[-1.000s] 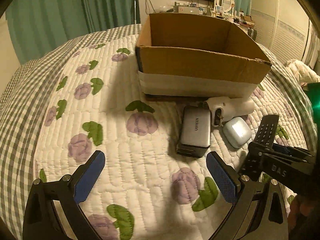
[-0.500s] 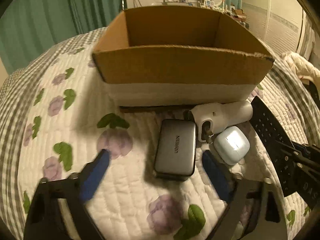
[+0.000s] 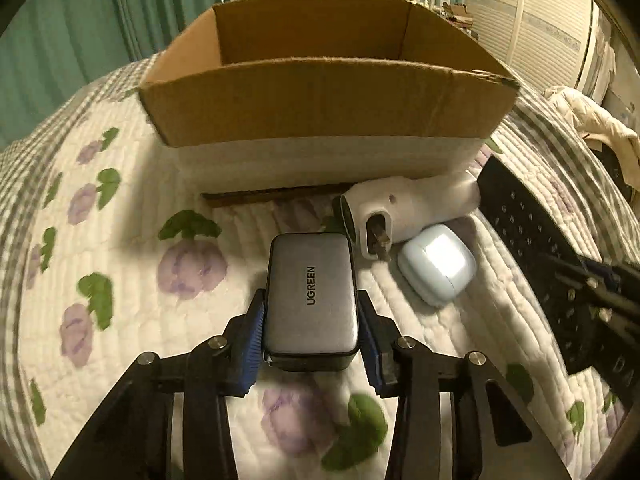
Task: Organize rigid objects
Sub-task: 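Grasp the grey UGREEN power bank with the left tool while the right tool grasps the black remote, then carry the power bank with the left tool while the right tool carries the remote over the box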
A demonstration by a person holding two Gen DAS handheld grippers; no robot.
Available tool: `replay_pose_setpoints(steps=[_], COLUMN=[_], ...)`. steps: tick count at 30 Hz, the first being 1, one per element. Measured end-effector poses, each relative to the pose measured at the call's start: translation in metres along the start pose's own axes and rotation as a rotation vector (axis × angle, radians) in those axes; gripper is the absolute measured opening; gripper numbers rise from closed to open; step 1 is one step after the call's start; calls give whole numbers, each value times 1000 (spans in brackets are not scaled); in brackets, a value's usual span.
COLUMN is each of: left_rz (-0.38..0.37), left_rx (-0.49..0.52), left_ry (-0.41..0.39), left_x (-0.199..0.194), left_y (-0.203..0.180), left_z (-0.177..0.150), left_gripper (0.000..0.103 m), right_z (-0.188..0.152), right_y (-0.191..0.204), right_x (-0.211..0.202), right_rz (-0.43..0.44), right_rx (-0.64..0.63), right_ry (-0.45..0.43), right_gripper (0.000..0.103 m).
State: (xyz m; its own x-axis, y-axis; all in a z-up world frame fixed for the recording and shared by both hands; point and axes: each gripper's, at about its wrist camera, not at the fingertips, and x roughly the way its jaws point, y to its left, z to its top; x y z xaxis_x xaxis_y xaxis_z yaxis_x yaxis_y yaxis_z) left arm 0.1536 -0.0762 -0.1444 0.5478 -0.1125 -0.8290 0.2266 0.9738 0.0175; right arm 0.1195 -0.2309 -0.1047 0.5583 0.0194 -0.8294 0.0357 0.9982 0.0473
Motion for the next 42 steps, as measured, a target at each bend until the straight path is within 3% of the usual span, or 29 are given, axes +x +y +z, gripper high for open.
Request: replay_pose_setpoints(steps=[9,14,19,23,28,36,42], left_rz=[17,11,9,26,20,41,50], left_rx=[-28,-43,-26,-31,-80,-78,-67], left_ry=[-78,-171,-228,-246,-211,-134,-108], left_x=[-65,-108,-120,-106,-68,-3,22], left_y=[2,8,14,22,33,38,38], left_z=[0,33,81,125,153,157,154], left_gripper=[42,42,42,42,42,42,42], right_z=[4,31,84,125,163,182,181], right_y=[10,21,30,36,35,31,29], right_x=[-53,-84,-108,-109,-88,-29,9], right_rz=[57,81,103,105,120,132,160], right_rx=[-34,-78,-124,-171,-189,-189,-176], right_ry=[-87,-159,-240,-282,-282,-236,-201], right_gripper=[19,19,19,19,19,19,19])
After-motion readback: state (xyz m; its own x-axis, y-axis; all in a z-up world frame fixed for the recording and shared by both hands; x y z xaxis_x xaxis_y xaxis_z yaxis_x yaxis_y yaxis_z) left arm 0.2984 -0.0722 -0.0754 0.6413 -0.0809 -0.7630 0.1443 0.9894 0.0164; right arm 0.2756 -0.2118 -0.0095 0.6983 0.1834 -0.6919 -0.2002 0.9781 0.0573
